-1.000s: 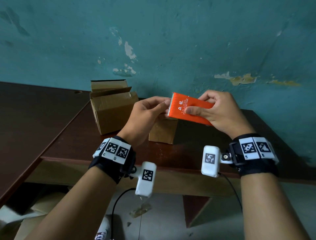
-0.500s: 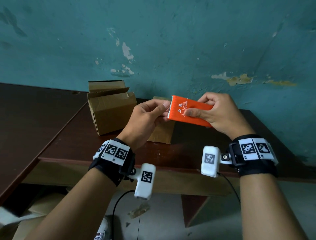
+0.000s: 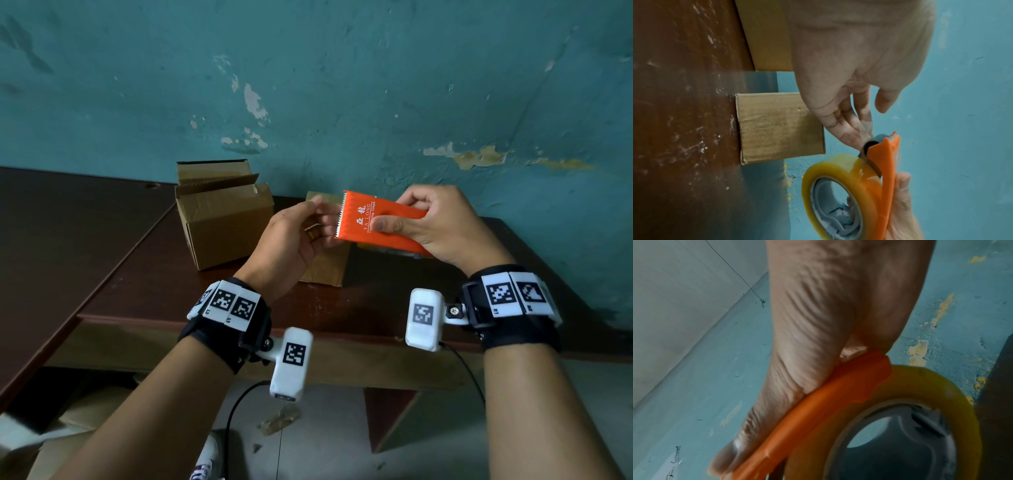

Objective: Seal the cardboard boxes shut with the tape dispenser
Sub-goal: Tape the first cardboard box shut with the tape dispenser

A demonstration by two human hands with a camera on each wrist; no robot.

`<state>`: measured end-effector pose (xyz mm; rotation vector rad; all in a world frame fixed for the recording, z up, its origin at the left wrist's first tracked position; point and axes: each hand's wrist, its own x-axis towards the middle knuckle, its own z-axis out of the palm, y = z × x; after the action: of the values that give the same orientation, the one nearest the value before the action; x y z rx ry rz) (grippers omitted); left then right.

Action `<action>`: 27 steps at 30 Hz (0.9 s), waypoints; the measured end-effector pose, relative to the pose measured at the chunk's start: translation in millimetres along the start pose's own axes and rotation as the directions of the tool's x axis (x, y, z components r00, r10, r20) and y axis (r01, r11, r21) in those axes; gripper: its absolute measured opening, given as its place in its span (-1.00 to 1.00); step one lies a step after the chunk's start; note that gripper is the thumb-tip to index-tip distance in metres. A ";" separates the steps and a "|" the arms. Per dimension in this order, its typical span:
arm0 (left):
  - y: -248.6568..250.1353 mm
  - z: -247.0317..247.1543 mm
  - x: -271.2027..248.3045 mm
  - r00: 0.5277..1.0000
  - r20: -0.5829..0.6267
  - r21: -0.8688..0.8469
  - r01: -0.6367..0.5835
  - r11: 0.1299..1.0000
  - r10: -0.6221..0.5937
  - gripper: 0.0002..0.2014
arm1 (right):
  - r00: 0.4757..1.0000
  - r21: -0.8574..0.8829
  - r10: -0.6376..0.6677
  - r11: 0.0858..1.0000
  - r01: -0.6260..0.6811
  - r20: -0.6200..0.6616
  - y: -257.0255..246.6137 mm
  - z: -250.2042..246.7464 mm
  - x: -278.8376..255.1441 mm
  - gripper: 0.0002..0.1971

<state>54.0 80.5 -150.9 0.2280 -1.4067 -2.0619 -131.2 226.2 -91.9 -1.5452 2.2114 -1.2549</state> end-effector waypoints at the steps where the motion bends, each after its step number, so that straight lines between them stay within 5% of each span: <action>1: 0.0 -0.1 -0.1 1.000 0.003 0.003 0.008 1.000 -0.008 -0.71 | 1.000 -0.011 0.002 1.000 -0.002 0.003 -0.5 -0.2 0.2 -0.32; 14: 8.9 -5.2 3.2 0.985 -0.153 0.272 -0.030 0.962 0.074 -0.74 | 0.999 -0.137 0.006 0.990 -0.013 -0.053 -12.8 -0.2 9.1 -0.37; 27: 19.8 -7.6 2.4 0.968 -0.243 0.274 0.014 0.962 0.055 -0.88 | 1.000 -0.112 0.001 0.994 -0.004 -0.023 -10.3 -2.8 6.6 -0.32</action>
<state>63.6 68.6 -136.0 0.5654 -1.5226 -1.7452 -128.6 221.1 -80.7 -1.5740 2.3342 -1.1721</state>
